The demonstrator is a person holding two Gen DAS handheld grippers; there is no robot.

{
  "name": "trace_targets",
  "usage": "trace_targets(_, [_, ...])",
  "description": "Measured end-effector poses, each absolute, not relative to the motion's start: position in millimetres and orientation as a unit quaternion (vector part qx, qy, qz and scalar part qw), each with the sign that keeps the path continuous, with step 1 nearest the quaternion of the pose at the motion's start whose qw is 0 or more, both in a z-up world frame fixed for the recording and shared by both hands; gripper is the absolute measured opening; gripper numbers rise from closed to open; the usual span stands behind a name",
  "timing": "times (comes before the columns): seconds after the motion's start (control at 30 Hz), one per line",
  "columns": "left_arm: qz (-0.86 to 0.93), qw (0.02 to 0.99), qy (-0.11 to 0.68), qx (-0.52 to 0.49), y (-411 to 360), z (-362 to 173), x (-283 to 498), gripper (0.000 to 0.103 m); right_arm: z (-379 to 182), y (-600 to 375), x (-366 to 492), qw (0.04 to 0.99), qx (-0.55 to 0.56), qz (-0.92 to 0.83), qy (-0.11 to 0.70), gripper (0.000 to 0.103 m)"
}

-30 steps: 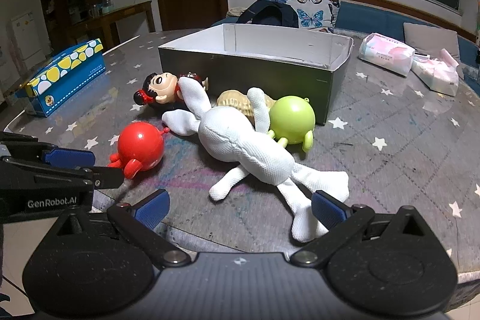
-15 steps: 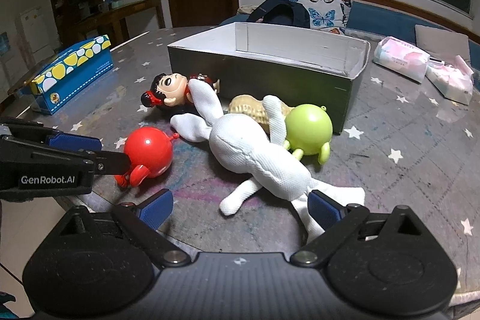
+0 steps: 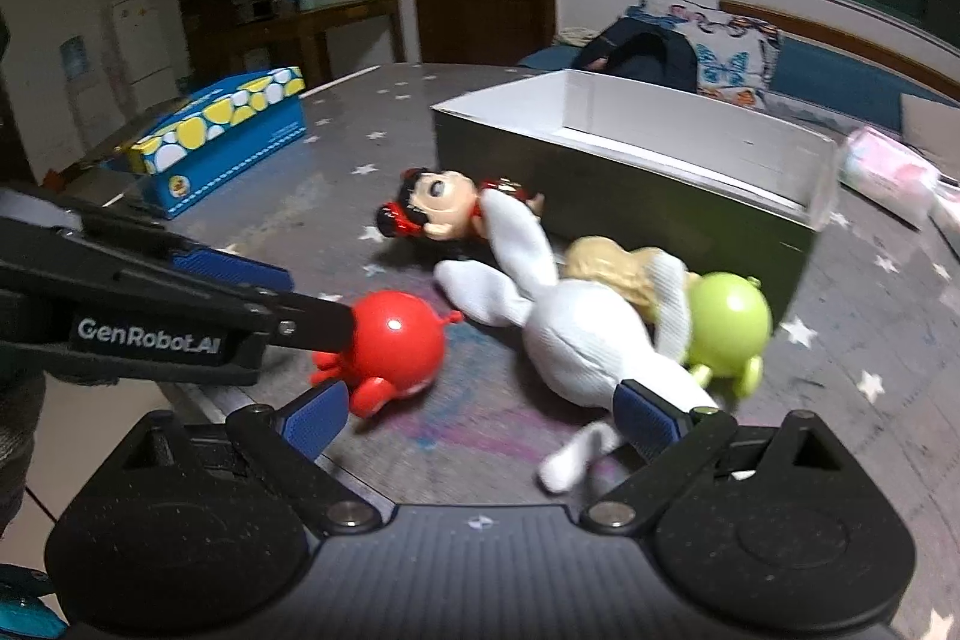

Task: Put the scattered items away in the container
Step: 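Close the left gripper on the red ball toy while the right gripper clamps it too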

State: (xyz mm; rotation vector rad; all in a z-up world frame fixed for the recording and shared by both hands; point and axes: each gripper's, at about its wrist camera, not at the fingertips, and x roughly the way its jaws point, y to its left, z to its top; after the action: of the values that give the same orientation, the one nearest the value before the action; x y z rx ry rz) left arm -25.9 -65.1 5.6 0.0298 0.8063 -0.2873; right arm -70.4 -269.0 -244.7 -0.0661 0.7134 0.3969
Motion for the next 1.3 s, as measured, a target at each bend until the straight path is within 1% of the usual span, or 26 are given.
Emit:
trace_targets(0.13, [-0.150, 0.904, 0.400, 0.010, -63.8, 5.2, -18.1, 0.043, -245.8, -259.8, -65.3, 0.913, -0.039, 0.213, 0.346, 0.094])
trace_targets(0.33, [-0.173, 0.892, 0.417, 0.000, -62.3, 2.3, -5.8, 0.043, -248.7, -250.0, -55.5, 0.905, -0.048, 0.234, 0.352, 0.088])
trace_targets(0.43, [-0.183, 0.888, 0.423, -0.008, -60.6, 2.0, 1.0, 0.043, -250.9, -247.5, -49.2, 0.902, -0.044, 0.238, 0.357, 0.083])
trace_targets(0.53, [-0.196, 0.880, 0.432, -0.021, -57.6, 0.8, 8.5, 0.043, -252.7, -245.8, -43.9, 0.899, -0.042, 0.243, 0.362, 0.081])
trace_targets(0.87, [-0.225, 0.841, 0.477, -0.118, -32.5, -8.8, 37.5, 0.043, -256.1, -243.7, -31.5, 0.889, -0.022, 0.264, 0.374, 0.063])
trace_targets(1.1, [-0.237, 0.825, 0.490, -0.154, -20.9, -13.6, 48.0, 0.043, -258.7, -244.4, -23.2, 0.884, -0.012, 0.272, 0.381, 0.063])
trace_targets(1.13, [-0.239, 0.824, 0.490, -0.155, -20.1, -13.9, 48.8, 0.043, -258.9, -244.3, -23.1, 0.884, -0.012, 0.274, 0.379, 0.060])
trace_targets(1.2, [-0.241, 0.822, 0.491, -0.159, -18.4, -14.3, 50.1, 0.043, -259.0, -245.0, -22.6, 0.882, -0.009, 0.278, 0.379, 0.059])
trace_targets(1.27, [-0.241, 0.819, 0.493, -0.168, -16.1, -15.3, 52.0, 0.043, -258.6, -247.2, -21.0, 0.881, -0.001, 0.283, 0.380, 0.061])
trace_targets(1.3, [-0.240, 0.818, 0.494, -0.173, -15.1, -15.4, 52.5, 0.043, -258.4, -248.0, -20.1, 0.881, 0.004, 0.282, 0.379, 0.064])
